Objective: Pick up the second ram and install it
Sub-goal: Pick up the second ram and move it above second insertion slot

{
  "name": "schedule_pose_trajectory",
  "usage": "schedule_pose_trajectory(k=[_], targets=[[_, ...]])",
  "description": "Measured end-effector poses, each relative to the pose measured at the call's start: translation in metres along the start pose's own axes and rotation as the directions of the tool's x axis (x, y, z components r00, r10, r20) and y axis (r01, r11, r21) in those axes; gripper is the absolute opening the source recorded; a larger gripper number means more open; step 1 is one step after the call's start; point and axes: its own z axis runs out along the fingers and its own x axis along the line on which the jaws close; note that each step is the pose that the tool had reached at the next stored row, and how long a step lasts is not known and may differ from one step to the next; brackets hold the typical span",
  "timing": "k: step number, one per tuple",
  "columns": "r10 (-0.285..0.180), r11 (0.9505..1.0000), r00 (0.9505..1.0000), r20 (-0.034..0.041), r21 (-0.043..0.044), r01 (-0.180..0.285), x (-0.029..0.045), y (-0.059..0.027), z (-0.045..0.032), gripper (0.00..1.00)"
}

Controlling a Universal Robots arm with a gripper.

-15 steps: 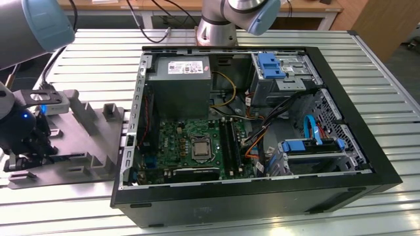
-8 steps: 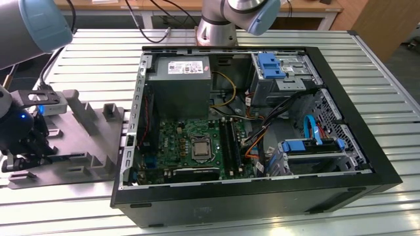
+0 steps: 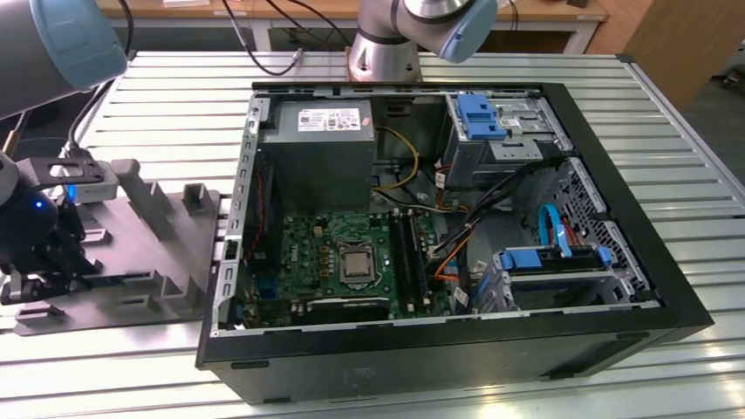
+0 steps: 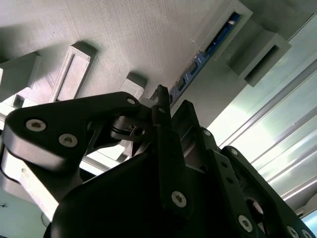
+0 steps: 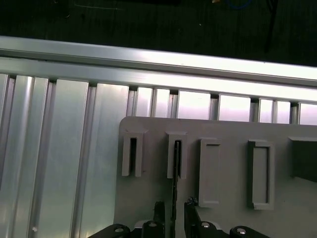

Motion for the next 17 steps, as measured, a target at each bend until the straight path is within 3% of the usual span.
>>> schedule_pose_trajectory(k=[6,7,15,16,17], targets=[[0.000,1.0000,1.0000,-0.0002,-0.0002,0.000,0.0000,0.0000,-0.0004,0.28],[0.000,1.0000,1.0000,-0.0001,-0.0002,0.000,0.0000,0.0000,-0.0004,0.22],[0.000,1.0000,1.0000,-0.0002,-0.0002,0.000,0.0000,0.0000,-0.0007,0.20],[0.000,1.0000,1.0000,-0.0002,-0.0002,0.000,0.0000,0.0000,-0.0007,0.13],[0.000,1.0000,1.0000,-0.0001,-0.0002,0.000,0.0000,0.0000,-0.0008,0.13]])
